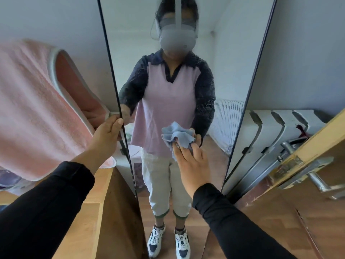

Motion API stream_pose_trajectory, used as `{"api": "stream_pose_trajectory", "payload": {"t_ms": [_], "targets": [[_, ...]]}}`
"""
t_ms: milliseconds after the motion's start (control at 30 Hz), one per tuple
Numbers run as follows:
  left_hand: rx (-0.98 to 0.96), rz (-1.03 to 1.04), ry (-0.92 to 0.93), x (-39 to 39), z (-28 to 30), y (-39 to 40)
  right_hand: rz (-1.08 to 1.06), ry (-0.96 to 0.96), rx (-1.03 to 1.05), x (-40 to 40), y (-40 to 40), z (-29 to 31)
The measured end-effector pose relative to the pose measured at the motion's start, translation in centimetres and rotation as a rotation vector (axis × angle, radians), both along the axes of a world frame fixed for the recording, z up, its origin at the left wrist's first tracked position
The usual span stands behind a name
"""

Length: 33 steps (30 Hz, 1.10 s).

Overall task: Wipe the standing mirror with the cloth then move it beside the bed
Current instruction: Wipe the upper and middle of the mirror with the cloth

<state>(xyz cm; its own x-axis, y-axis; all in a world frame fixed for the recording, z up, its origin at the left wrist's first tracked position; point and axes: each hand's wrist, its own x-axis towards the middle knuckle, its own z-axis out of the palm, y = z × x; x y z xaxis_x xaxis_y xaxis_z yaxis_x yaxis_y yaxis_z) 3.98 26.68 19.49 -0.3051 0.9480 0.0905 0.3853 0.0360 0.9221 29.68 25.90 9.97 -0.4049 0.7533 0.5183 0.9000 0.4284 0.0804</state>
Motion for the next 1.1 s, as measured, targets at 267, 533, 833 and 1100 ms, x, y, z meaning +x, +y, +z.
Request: {"api": "stream_pose_trajectory", "payload": {"t_ms": [267,533,833,1100], "targets": [[-0.004,0.04,0.004,0.0,-0.4,0.1,-0.316,0.32,-0.023,8.3,1.4,0.3],[-0.024,0.098,0.064,0.0,-0.3,-0.1,-0.19,0.299,0.012,5.5,1.2,1.2],[0.171,0.282,0.162,3.3,-2.2,-3.5,-0.153,0.529,-0.091,6.3,1.0,1.9],[-0.17,0.181,0.162,1.6,-7.4,-4.9,-0.185,0.688,-0.055,3.8,0.9,0.6]]}}
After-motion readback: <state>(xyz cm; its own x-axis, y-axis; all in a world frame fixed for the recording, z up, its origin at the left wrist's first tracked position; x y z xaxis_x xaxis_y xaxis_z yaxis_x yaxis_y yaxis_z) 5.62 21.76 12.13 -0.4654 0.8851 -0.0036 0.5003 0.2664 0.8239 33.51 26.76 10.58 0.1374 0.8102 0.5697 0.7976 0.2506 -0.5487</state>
